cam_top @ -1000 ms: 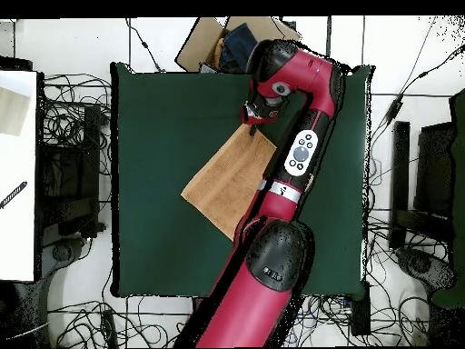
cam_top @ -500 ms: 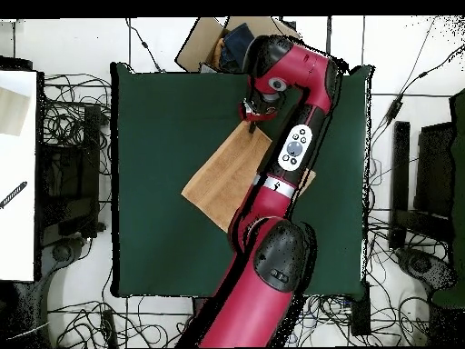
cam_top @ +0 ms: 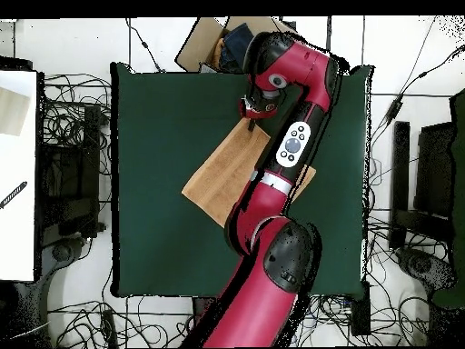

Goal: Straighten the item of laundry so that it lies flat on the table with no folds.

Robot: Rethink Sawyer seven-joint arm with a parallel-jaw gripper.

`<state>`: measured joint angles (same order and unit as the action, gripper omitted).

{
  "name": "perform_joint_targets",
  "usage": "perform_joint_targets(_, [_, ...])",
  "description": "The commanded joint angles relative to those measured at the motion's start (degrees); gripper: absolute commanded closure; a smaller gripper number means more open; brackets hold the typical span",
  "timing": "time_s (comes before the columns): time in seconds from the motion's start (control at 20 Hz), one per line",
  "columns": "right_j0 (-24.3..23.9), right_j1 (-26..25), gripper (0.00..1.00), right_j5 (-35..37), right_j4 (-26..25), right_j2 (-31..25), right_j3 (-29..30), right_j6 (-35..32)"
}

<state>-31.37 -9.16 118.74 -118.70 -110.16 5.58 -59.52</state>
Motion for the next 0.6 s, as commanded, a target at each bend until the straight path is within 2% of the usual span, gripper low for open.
perform_joint_targets(0.05, [0.9, -7.0, 1.0, -25.5, -6.3, -9.0, 0.7, -4.5])
perform_joint_targets(0.6, [0.3, -7.7, 1.0, -25.6, -10.7, -13.2, 0.7, -3.9])
